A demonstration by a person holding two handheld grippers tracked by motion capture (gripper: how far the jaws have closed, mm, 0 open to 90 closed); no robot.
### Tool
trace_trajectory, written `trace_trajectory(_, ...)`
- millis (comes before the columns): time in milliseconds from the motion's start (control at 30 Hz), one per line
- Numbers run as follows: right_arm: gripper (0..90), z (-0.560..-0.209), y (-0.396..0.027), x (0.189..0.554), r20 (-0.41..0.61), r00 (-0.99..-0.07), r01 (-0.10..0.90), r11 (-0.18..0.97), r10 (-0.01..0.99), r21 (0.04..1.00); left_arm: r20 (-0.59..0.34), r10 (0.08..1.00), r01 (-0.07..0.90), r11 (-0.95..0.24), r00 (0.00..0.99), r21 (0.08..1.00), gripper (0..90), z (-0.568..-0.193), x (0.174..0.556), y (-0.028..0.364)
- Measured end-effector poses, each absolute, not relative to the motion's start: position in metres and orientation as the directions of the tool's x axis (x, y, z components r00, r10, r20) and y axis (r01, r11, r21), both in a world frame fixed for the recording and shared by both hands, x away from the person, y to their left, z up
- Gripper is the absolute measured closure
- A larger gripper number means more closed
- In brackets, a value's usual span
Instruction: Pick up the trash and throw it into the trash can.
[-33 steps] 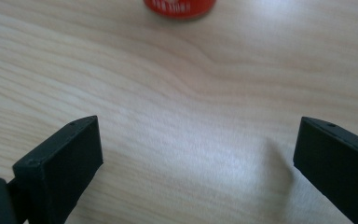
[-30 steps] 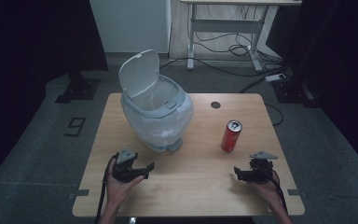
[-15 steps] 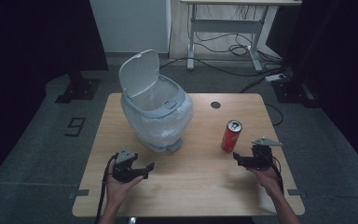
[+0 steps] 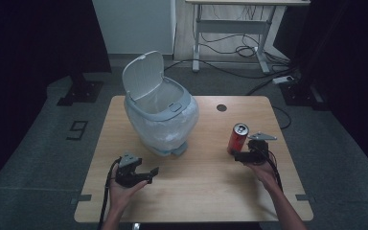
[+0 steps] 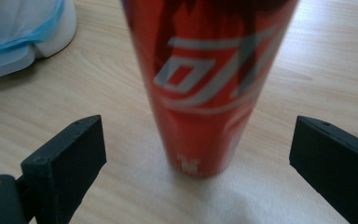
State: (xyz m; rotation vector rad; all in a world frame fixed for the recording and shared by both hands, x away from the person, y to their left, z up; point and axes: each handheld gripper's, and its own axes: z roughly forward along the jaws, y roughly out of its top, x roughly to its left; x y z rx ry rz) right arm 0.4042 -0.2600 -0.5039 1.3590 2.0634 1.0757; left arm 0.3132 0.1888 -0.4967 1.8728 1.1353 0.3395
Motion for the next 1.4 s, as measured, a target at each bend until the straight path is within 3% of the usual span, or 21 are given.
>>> trace_trajectory(333, 7.6, -0.52, -0.254, 0.422, 0.067, -0.413, 0.555, 0.193, 0.908, 0.809, -0.218, 0.806, 0.581, -0.182, 0.55, 0.794, 16.6, -0.5, 0.315, 0.189)
trace_trajectory(533, 31.5, -0.524, -0.248, 0.425, 0.046, -0.434, 0.542, 0.22, 0.9, 0.811, -0.22, 0.806, 0.581, -0.18, 0.549, 0.794, 16.8, -0.5, 0.315, 0.19)
trace_trajectory(867, 33.2, -0.514, -0.247, 0.416, 0.031, -0.468, 0.517, 0.245, 0.883, 0.82, -0.223, 0.809, 0.587, -0.177, 0.544, 0.79, 17.4, -0.5, 0.315, 0.191)
trace_trajectory(1400, 33.3, -0.448, -0.256, 0.391, 0.037, -0.518, 0.41, 0.21, 0.854, 0.888, -0.224, 0.808, 0.599, -0.188, 0.545, 0.778, 18.6, -0.502, 0.315, 0.19)
